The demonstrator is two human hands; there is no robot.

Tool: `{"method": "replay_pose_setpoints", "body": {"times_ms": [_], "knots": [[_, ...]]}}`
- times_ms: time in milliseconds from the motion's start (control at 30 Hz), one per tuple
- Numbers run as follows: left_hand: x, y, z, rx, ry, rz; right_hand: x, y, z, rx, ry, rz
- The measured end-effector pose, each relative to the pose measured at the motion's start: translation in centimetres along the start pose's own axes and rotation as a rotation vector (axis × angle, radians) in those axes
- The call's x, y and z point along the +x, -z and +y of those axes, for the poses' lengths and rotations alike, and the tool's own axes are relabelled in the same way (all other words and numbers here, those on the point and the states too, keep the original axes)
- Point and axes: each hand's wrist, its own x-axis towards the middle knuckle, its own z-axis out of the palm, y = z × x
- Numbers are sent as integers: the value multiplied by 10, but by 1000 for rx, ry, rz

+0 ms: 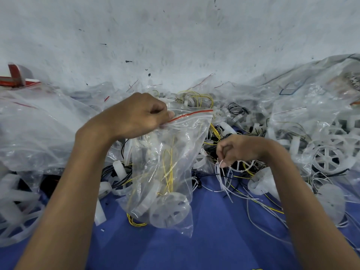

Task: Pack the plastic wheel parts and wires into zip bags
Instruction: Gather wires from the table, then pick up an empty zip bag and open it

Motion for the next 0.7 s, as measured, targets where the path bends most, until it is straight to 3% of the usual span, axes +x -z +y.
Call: {"method": "replay_pose_setpoints", "body": {"times_ms": [267, 467, 700], "knots": [[0, 0, -1, -9, 0, -13, -18, 13, -7, 53, 61, 238], [-1, 0, 0, -9, -9, -8, -30, 17, -10, 448, 156, 313], [-4, 2, 5, -9, -21, -18, -31, 27, -4, 624, 149, 433]]}}
